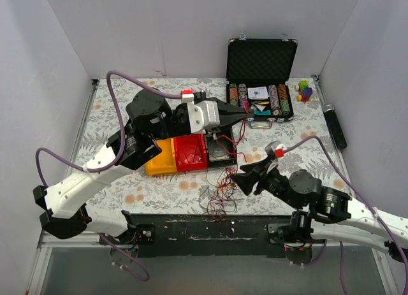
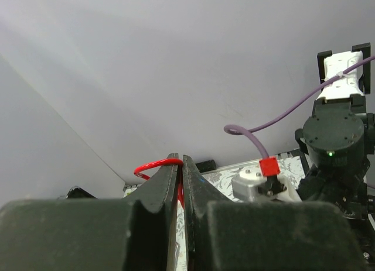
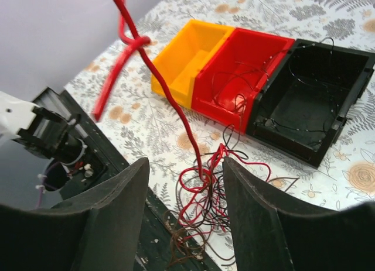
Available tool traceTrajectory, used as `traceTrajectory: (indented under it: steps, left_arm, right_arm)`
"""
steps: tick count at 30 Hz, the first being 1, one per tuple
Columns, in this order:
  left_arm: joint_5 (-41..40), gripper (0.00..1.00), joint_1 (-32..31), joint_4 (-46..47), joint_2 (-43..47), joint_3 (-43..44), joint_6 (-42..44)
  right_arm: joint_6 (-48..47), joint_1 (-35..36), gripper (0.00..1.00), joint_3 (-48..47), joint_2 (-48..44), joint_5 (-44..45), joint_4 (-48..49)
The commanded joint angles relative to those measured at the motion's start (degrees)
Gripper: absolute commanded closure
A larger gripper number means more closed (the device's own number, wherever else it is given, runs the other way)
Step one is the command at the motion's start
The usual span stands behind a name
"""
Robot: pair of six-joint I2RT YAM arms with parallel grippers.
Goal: Untangle the cables
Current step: Untie the cable.
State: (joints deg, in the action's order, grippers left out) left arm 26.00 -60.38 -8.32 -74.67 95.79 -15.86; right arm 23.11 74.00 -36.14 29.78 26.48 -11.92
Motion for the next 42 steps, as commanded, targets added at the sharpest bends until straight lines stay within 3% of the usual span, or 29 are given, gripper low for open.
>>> traceTrajectory:
  steps: [1,15,22,24,28,31,32,36,38,41,42]
  left_arm:
    - [-0.51,1.0,-0.26,0.85,2.34,-0.78,0.56]
    - [-0.16,1.0,-0.44,1.02,2.25,-0.78,0.21]
    - [0.37,1.0,-0.44,1.2,2.69,-1.04,-0.58]
    - [0.45,1.0,-0.44,1.29,2.78,-1.13,-0.93]
    - [0.89,1.0,-0.53,2.07,2.96,-1.57,-2.07]
    - [1.42,1.0,-0.44,2.6,3.22,-2.01,-2.86]
    - [1.51,1.0,-0.44,2.86,3.39,-2.36,-2.95]
    - [0.63,1.0,-0.44,3.13,5.41,-6.56,-3.74]
    - [0.28,0.82,-0.44,3.39,7.08,-10.86,-3.74]
    - [-0.95,0.75,-0.44,4.45,9.8,-17.37,-4.97]
    - [-1.12,0.61,-0.44,4.36,10.51,-18.87,-5.15]
  right_arm:
    - [-0.36,0.18,0.39,-2.97,-3.93,-3.45,-0.28]
    - [1.15,0.27,0.36,-4.64,-2.19,2.6,-6.36]
    - [-1.93,0.18,0.39,-3.15,0.27,8.23,1.01]
    - [-2.63,0.18,0.44,-2.97,1.68,8.94,3.12]
    - [-3.43,0.18,0.65,-3.32,5.1,7.71,5.86]
    - [-2.9,0.27,0.95,-4.46,7.13,8.06,5.07]
    - [-2.46,0.18,0.99,-5.07,7.13,8.84,4.46]
    - [-4.03,0.18,0.99,-7.88,3.54,8.68,4.45]
    - [-4.74,0.18,0.99,-9.9,2.13,8.24,4.45]
    - [-5.1,0.18,0.99,-12.46,1.51,7.19,2.79]
    - [-5.1,0.18,0.99,-13.07,1.42,6.66,2.35]
